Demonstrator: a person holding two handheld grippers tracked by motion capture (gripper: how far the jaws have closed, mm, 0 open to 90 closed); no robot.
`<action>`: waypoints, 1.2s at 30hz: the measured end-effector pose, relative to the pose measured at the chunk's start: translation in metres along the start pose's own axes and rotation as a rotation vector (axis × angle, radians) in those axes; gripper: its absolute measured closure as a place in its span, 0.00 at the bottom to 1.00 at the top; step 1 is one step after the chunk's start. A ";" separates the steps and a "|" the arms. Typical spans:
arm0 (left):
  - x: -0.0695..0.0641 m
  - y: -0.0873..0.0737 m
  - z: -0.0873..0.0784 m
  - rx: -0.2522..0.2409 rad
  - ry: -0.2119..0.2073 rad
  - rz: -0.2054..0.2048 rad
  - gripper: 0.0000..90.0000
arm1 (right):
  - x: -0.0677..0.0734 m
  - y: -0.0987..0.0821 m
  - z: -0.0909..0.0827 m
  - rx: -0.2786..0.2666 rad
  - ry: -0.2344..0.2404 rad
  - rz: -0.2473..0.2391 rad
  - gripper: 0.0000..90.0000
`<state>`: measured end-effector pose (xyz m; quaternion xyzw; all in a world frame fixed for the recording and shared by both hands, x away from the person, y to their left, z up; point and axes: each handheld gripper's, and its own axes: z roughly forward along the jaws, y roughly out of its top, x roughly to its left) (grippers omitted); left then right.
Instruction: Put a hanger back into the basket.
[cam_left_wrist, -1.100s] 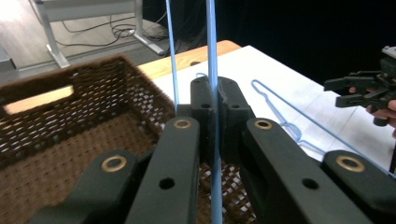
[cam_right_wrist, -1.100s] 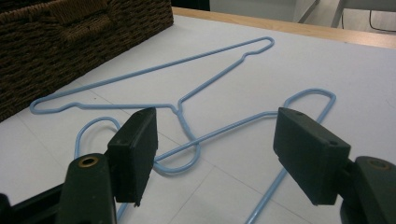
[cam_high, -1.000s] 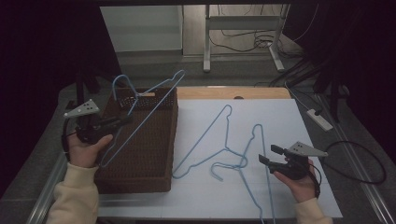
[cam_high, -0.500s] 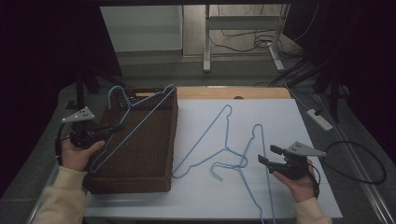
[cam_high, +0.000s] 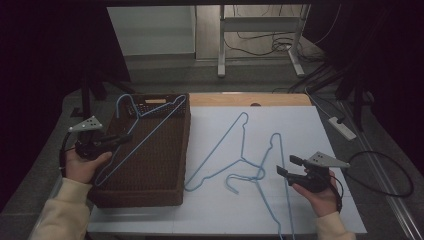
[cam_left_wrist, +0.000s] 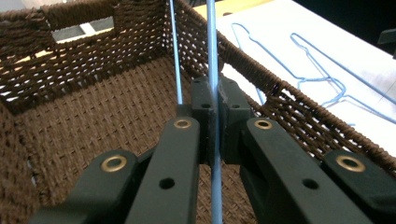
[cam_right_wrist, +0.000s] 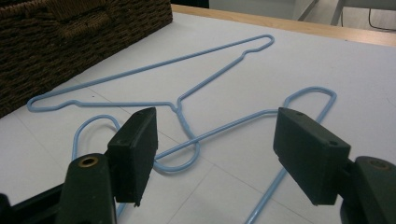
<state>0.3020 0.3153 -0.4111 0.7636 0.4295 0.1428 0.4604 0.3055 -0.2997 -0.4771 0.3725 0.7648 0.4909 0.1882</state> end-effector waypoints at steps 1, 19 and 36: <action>0.001 -0.001 0.002 0.008 0.002 -0.004 0.96 | 0.000 0.000 0.000 0.000 -0.001 0.000 0.35; 0.009 -0.007 0.045 0.197 0.035 0.001 0.96 | 0.000 0.000 0.002 0.003 0.002 0.000 0.35; 0.017 -0.013 0.059 0.309 0.197 -0.013 0.96 | 0.000 -0.001 0.004 0.017 0.003 -0.001 0.35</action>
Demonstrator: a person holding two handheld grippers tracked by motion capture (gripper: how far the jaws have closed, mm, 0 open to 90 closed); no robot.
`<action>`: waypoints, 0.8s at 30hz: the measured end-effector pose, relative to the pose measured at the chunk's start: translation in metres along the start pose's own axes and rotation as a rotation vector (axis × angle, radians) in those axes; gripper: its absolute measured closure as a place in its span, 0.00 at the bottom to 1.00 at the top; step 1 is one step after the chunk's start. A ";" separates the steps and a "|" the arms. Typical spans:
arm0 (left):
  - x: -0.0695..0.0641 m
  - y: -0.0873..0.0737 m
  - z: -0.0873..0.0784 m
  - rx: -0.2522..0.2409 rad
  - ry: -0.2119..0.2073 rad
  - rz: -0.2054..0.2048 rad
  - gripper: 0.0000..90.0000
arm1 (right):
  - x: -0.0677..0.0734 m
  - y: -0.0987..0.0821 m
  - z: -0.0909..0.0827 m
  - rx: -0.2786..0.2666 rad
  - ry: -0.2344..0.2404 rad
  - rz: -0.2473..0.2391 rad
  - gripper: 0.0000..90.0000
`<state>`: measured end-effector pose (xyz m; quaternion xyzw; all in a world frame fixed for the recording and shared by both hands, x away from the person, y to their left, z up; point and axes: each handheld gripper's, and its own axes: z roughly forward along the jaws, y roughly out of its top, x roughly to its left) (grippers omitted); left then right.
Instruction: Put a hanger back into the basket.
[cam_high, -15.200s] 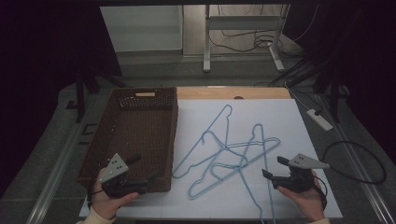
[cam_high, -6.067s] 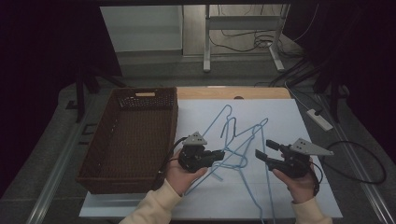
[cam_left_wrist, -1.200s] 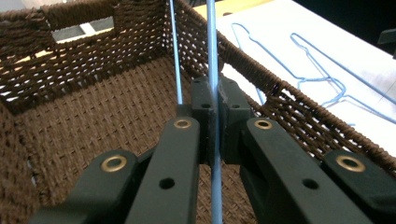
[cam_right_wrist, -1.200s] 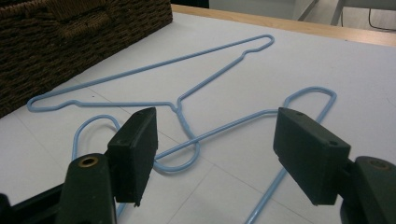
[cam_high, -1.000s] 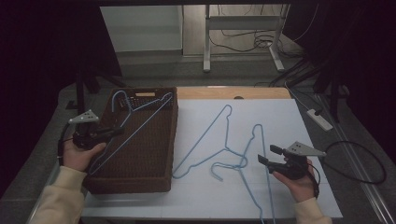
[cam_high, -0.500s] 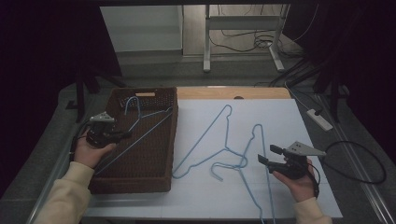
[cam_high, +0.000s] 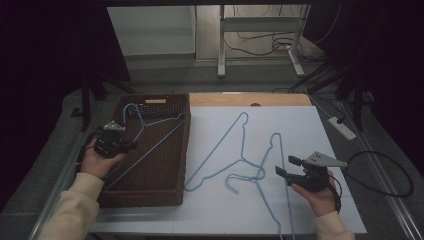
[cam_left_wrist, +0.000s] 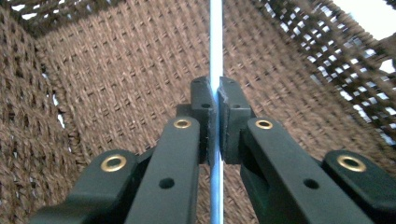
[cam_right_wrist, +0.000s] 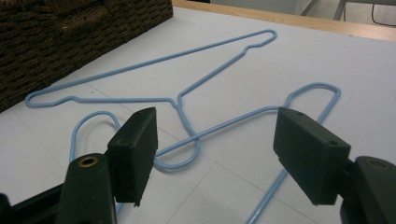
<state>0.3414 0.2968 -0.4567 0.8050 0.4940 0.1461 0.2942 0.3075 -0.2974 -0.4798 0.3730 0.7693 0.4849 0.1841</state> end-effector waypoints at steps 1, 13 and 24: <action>0.000 0.001 0.001 0.009 0.012 0.003 0.96 | 0.000 0.000 0.000 0.001 0.000 0.000 0.35; 0.008 0.004 0.012 0.099 0.099 -0.017 0.95 | 0.000 -0.001 0.002 0.006 0.003 0.001 0.35; 0.006 0.004 0.017 0.137 0.144 -0.011 0.90 | 0.000 -0.001 0.003 0.012 0.003 0.000 0.35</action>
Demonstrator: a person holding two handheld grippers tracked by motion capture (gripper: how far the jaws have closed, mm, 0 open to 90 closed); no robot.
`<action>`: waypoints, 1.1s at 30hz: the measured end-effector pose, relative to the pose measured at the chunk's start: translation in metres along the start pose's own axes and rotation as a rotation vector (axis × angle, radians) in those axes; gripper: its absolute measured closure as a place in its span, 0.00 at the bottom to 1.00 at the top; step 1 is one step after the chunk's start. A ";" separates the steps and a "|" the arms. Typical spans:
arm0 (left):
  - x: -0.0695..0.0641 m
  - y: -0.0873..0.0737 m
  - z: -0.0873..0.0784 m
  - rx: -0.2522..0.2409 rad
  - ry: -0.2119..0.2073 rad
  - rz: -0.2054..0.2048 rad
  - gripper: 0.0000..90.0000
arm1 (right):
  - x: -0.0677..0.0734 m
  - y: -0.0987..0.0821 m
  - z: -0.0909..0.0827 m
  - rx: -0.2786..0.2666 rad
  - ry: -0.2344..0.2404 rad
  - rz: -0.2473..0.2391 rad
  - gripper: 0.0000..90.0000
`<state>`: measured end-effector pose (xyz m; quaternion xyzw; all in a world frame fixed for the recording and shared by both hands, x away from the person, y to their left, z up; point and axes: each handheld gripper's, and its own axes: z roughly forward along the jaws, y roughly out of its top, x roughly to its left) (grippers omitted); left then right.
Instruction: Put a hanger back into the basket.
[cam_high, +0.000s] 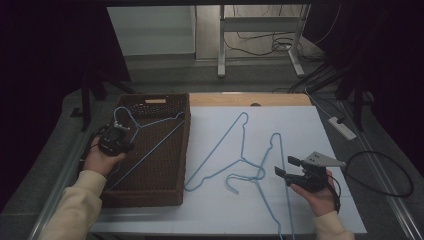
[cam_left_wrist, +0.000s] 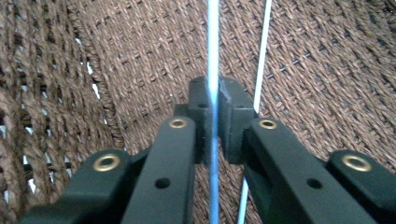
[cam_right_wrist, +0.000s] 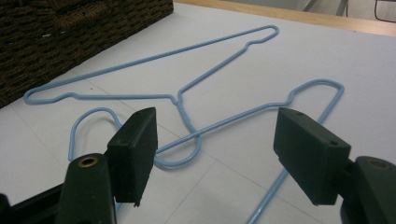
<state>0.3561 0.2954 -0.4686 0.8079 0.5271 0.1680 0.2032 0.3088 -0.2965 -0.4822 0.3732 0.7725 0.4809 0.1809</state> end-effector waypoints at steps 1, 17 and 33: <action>0.000 0.000 -0.001 -0.009 0.011 0.001 0.84 | 0.000 0.000 0.000 0.000 0.000 0.001 0.35; -0.010 -0.011 -0.069 -0.272 -0.067 -0.014 0.33 | 0.000 0.001 -0.002 -0.006 -0.006 0.002 0.35; -0.051 -0.032 -0.111 -0.520 -0.177 0.042 0.32 | 0.000 0.002 -0.004 -0.017 -0.008 0.002 0.35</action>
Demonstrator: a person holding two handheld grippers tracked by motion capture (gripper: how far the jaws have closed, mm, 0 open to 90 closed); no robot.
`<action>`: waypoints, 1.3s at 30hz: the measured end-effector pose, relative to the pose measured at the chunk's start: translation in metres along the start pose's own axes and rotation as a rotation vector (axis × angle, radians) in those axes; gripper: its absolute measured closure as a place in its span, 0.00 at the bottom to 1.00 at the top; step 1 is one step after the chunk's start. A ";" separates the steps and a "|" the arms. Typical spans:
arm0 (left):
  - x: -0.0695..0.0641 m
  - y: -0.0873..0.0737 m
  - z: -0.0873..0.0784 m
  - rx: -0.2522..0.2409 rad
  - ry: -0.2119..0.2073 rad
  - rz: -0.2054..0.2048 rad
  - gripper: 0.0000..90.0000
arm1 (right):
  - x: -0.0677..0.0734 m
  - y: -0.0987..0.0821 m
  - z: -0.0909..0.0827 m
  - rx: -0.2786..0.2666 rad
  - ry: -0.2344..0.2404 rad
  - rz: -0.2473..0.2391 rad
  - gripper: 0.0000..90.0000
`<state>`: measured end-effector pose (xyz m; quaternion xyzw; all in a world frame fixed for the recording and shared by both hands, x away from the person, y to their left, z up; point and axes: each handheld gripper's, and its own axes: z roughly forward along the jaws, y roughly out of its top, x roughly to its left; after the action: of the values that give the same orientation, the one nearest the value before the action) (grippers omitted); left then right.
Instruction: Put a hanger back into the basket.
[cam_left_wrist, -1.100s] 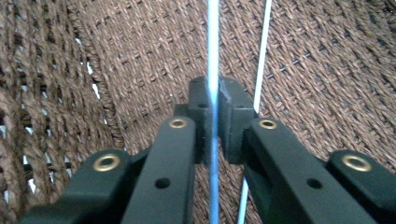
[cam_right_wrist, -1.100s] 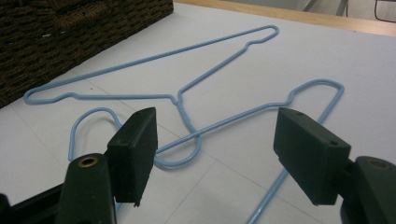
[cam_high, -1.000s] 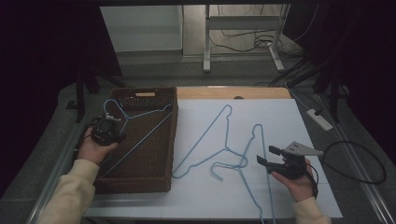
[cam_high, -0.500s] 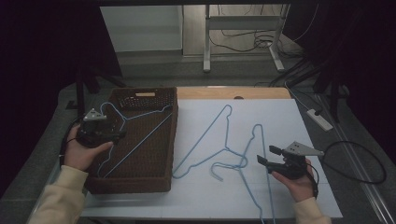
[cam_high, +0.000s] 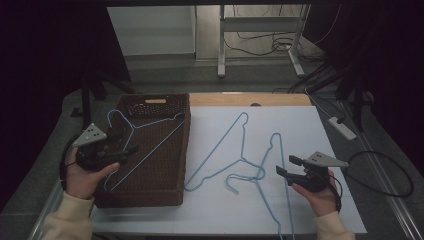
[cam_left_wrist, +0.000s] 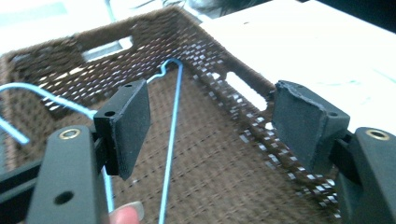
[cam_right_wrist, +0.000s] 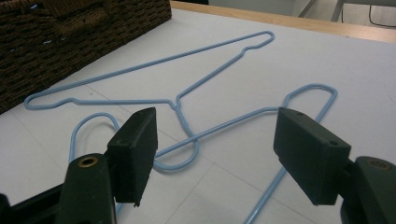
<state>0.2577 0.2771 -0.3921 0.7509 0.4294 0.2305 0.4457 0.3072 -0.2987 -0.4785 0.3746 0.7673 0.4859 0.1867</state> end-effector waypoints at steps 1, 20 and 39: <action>-0.003 0.000 0.000 -0.006 -0.004 0.003 0.32 | 0.000 0.000 0.000 0.001 0.000 0.000 0.35; -0.062 -0.007 0.022 -0.045 -0.129 0.054 0.32 | 0.000 0.000 -0.002 0.005 0.005 -0.008 0.34; -0.078 -0.011 0.038 -0.054 -0.162 0.065 0.32 | -0.002 0.000 -0.005 0.005 0.008 -0.017 0.34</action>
<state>0.2394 0.1951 -0.4174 0.7683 0.3607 0.1949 0.4915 0.3052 -0.3030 -0.4765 0.3667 0.7723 0.4839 0.1870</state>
